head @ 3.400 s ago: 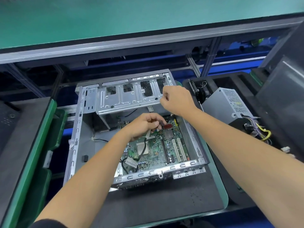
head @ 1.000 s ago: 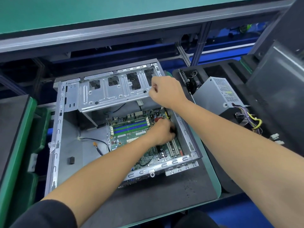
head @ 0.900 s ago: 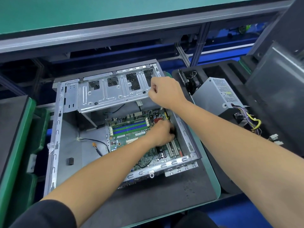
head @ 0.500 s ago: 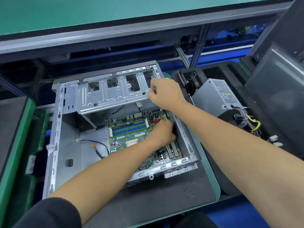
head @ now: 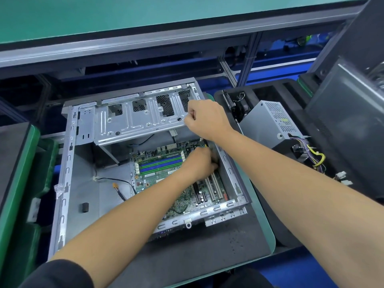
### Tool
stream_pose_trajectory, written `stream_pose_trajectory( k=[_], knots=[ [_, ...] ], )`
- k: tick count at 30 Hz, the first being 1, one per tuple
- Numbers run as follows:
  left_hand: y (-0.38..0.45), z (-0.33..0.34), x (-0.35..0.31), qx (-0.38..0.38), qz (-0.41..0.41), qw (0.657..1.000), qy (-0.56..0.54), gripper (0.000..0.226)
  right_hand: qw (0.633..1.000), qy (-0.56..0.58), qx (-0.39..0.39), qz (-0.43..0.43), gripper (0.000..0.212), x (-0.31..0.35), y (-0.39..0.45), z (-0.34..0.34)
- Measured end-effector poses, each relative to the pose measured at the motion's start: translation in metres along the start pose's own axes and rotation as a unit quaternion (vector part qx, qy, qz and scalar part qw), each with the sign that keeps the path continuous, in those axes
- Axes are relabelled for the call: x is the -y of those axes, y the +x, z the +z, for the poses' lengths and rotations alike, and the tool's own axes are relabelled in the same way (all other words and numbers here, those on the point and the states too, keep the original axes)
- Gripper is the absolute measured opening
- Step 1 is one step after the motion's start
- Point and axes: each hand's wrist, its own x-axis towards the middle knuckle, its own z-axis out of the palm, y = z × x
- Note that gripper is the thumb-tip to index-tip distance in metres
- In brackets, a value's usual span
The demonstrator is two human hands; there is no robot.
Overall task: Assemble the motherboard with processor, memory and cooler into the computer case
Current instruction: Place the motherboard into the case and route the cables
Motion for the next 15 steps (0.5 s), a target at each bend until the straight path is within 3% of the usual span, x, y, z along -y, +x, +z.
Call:
stream_pose_trajectory(
  k=[2,9,15],
  knots=[
    [0.002,-0.009,0.002,-0.007,-0.002,1.000,-0.016,0.005,1.000,-0.001,-0.001,0.003,0.011,0.000,0.000,0.001],
    [0.001,-0.009,0.002,0.059,-0.002,0.997,-0.056,0.016,1.000,0.000,-0.001,0.002,0.011,0.000,0.001,0.000],
    [-0.001,-0.001,0.009,0.024,0.035,0.999,-0.016,0.023,1.000,0.001,0.004,0.002,0.013,0.001,0.000,-0.001]
  ],
)
